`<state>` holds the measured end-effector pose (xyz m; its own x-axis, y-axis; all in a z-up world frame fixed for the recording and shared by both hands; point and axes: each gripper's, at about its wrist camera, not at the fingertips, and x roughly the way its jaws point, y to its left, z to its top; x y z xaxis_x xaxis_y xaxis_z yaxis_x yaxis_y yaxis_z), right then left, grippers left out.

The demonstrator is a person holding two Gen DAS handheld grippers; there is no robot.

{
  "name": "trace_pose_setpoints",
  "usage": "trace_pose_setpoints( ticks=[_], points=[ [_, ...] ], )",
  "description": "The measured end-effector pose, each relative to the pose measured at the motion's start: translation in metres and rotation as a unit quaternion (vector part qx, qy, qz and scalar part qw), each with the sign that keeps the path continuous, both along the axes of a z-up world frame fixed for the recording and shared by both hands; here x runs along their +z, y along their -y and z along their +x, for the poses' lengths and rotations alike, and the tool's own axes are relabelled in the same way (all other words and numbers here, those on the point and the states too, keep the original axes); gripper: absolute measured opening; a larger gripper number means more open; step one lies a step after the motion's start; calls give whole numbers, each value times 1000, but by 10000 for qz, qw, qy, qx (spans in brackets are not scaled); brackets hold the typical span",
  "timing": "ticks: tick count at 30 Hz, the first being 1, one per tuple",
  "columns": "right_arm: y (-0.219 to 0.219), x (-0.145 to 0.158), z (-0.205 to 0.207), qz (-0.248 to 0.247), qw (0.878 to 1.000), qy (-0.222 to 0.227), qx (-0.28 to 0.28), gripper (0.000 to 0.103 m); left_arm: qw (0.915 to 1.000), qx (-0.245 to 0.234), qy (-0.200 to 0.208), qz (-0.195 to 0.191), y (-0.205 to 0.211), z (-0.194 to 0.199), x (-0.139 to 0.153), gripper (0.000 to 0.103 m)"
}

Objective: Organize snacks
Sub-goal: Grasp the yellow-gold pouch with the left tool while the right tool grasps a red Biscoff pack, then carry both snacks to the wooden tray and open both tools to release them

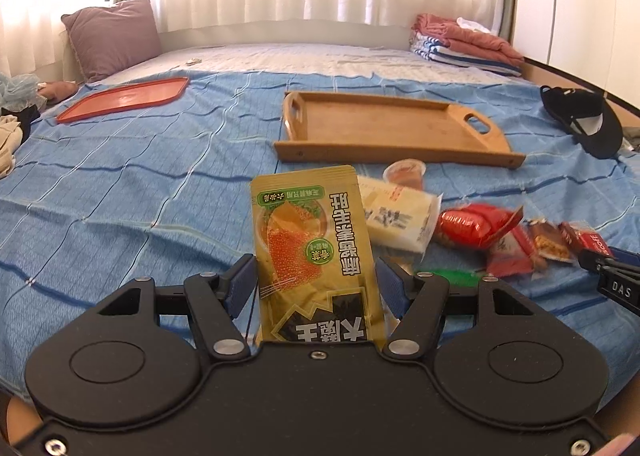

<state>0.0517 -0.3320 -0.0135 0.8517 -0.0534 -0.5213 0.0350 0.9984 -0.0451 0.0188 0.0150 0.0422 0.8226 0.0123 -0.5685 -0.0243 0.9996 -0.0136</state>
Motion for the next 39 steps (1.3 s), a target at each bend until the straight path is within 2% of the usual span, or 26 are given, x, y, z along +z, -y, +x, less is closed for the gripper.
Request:
trace_pose_setpoints(
  ticks=[10, 19, 32, 39],
  points=[
    [23, 28, 4, 562, 9984, 15, -41, 40, 9994, -311, 170, 41, 10, 22, 24, 63],
    [27, 50, 12, 837, 9964, 93, 82, 40, 9975, -628, 303, 98, 23, 32, 39, 63],
    [22, 60, 26, 1203, 9922, 138, 303, 40, 9971, -749, 136, -7, 25, 44, 38, 63],
    [24, 68, 45, 1331, 9901, 130, 425, 40, 9962, -865, -68, -98, 24, 68, 40, 63]
  ],
)
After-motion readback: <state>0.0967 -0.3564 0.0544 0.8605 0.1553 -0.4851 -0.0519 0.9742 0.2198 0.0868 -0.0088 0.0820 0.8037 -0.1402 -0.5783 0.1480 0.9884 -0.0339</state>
